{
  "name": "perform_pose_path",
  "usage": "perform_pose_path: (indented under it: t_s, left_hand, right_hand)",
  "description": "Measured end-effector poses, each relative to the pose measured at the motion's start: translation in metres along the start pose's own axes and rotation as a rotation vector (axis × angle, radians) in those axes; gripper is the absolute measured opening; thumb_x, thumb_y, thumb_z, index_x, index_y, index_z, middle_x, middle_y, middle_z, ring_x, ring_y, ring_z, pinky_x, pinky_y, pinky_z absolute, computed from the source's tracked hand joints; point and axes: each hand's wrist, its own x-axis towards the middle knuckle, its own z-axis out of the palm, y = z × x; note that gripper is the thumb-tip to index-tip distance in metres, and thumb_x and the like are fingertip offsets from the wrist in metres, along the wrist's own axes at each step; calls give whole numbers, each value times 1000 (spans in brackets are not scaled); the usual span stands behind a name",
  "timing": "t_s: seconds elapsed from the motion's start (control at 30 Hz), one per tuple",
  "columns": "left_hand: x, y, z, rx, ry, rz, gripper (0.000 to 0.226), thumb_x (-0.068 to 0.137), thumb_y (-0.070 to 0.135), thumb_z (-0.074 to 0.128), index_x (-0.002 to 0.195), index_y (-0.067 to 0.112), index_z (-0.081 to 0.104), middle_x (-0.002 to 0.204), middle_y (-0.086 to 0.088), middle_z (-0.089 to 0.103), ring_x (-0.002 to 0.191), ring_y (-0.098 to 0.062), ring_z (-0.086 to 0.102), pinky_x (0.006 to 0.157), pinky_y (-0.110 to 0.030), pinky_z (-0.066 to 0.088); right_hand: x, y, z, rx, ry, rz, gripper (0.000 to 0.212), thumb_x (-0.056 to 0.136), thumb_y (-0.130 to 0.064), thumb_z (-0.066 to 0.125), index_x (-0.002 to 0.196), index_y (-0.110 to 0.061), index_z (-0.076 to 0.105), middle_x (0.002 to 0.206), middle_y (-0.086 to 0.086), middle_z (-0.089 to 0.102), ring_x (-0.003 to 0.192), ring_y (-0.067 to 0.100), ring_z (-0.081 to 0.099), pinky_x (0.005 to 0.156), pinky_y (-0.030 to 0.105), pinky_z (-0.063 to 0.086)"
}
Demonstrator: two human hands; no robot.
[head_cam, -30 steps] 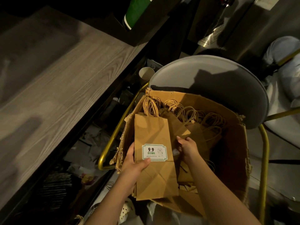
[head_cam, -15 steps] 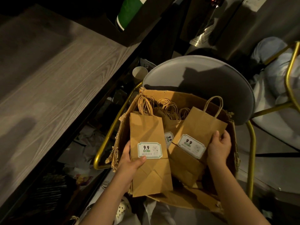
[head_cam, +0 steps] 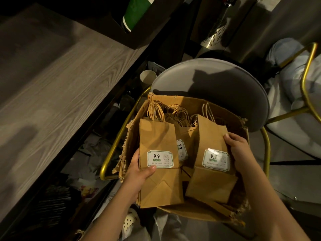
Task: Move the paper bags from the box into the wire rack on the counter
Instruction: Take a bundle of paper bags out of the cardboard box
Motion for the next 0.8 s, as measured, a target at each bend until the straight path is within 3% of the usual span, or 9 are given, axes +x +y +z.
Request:
perform_pose_path:
  t_s: [0.33, 0.47, 0.6, 0.7, 0.8]
  left_hand:
    - [-7, 4, 13, -70, -65, 29, 85, 80, 15, 74, 145, 41, 27, 121, 3, 61, 107, -20, 61, 93, -52, 50]
    - [-12, 7, 19, -86, -87, 41, 93, 66, 31, 80, 145, 37, 30, 124, 2, 62, 111, -21, 61, 94, -51, 50]
    - [-14, 6, 27, -78, -110, 51, 88, 72, 16, 78, 142, 34, 29, 113, 8, 61, 103, -14, 61, 83, -35, 54]
    - [-17, 5, 29, -45, -108, 51, 86, 76, 10, 76, 143, 35, 27, 111, 14, 56, 103, -9, 56, 79, -29, 51]
    - [-16, 4, 29, -43, -101, 47, 84, 81, 11, 73, 145, 36, 26, 123, 7, 57, 108, -14, 57, 89, -38, 52]
  right_hand:
    - [-12, 20, 54, -33, -80, -42, 30, 100, -23, 50, 128, -18, 55, 108, 2, 64, 93, 20, 64, 72, 33, 53]
    - [-16, 28, 78, 20, -38, -17, 29, 99, -22, 51, 127, -19, 54, 107, 0, 64, 96, 20, 62, 88, 43, 53]
    - [-21, 28, 97, 74, -1, -21, 26, 98, -22, 53, 124, -25, 55, 107, -3, 62, 97, 21, 63, 89, 45, 54]
    - [-16, 27, 101, 20, -38, -13, 36, 96, -27, 57, 132, -25, 53, 124, 1, 59, 106, 22, 60, 93, 48, 52]
    - [-16, 24, 94, 44, -214, 105, 59, 91, -33, 65, 142, -31, 36, 126, -1, 52, 104, 24, 59, 88, 47, 53]
